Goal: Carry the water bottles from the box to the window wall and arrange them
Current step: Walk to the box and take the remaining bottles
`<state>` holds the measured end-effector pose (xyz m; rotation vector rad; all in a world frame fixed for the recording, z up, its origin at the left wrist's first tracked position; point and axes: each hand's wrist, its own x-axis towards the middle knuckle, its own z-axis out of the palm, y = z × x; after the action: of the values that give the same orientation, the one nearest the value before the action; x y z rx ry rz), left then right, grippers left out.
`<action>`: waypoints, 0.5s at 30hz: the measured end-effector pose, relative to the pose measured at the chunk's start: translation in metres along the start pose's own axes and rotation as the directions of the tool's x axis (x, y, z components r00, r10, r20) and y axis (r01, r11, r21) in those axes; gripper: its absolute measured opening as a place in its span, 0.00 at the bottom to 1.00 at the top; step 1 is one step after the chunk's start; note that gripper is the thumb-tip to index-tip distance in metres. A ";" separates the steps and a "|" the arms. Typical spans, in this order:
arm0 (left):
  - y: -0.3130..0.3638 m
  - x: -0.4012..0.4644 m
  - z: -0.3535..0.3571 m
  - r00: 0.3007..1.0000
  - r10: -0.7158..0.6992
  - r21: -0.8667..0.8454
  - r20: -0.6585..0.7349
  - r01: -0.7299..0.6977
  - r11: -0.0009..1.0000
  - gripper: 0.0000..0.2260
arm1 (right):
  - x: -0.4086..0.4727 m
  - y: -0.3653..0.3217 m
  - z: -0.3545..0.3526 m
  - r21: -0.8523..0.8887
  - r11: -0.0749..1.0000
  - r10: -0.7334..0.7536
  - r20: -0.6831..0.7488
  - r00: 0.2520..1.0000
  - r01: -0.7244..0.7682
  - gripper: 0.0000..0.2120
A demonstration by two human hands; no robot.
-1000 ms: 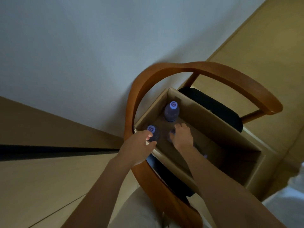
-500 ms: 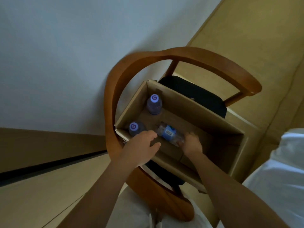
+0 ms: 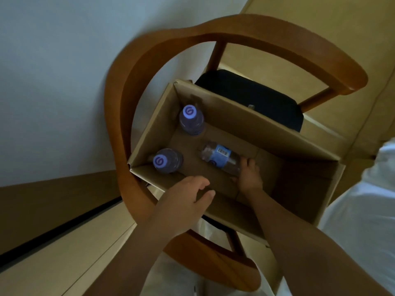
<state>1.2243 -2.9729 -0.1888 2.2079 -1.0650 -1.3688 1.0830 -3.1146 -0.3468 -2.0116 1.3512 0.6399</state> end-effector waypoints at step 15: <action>0.008 0.003 -0.006 0.999 0.039 0.076 -0.016 -0.038 0.996 0.17 | -0.023 -0.020 -0.044 0.042 0.998 0.054 -0.082 0.995 -0.051 0.33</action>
<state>1.2267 -2.9814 -0.1826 2.2362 -1.1656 -1.3113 1.0953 -3.1265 -0.2957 -1.9960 1.4586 0.5537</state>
